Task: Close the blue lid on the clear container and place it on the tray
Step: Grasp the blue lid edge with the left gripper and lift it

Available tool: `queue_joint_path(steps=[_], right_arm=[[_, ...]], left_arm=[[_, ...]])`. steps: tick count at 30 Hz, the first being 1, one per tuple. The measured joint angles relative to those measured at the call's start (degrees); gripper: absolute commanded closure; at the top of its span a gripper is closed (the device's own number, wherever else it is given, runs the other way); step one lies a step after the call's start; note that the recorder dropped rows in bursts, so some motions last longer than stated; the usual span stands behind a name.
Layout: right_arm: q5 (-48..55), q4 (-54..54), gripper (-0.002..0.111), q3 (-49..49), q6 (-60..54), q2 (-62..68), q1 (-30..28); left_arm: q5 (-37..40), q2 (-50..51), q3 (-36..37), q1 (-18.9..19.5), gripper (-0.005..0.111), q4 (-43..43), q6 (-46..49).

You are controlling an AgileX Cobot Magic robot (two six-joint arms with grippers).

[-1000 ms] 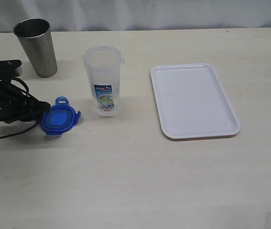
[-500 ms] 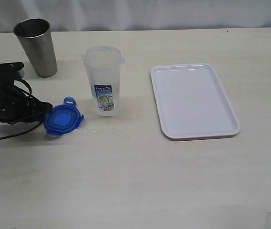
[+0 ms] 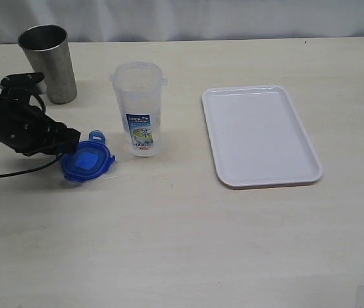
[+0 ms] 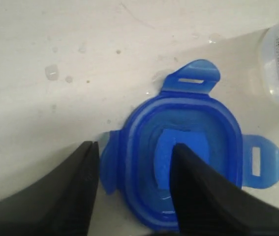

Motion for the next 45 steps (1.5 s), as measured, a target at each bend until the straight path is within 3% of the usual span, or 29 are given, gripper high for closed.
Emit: queue_joint_path(steps=[2, 11, 23, 31, 38, 45], right_arm=[[0.00, 0.00, 0.104, 0.00, 0.00, 0.00, 0.00], [0.00, 0.00, 0.104, 0.00, 0.00, 0.00, 0.00], [0.00, 0.00, 0.104, 0.00, 0.00, 0.00, 0.00], [0.00, 0.00, 0.104, 0.00, 0.00, 0.00, 0.00], [0.00, 0.00, 0.104, 0.00, 0.00, 0.00, 0.00], [0.00, 0.00, 0.104, 0.00, 0.00, 0.00, 0.00]], left_arm=[[0.13, 0.00, 0.00, 0.00, 0.064, -3.69, 4.19], [0.03, 2.64, 0.00, 0.00, 0.066, -3.92, 6.27], [0.05, 2.89, 0.00, 0.00, 0.106, -3.92, 6.38], [3.54, 2.15, 0.00, 0.00, 0.107, -3.56, 5.78], [4.21, -2.89, 0.00, 0.00, 0.107, 3.22, -2.61], [7.12, -6.48, 0.34, 0.00, 0.107, 4.76, -5.45]])
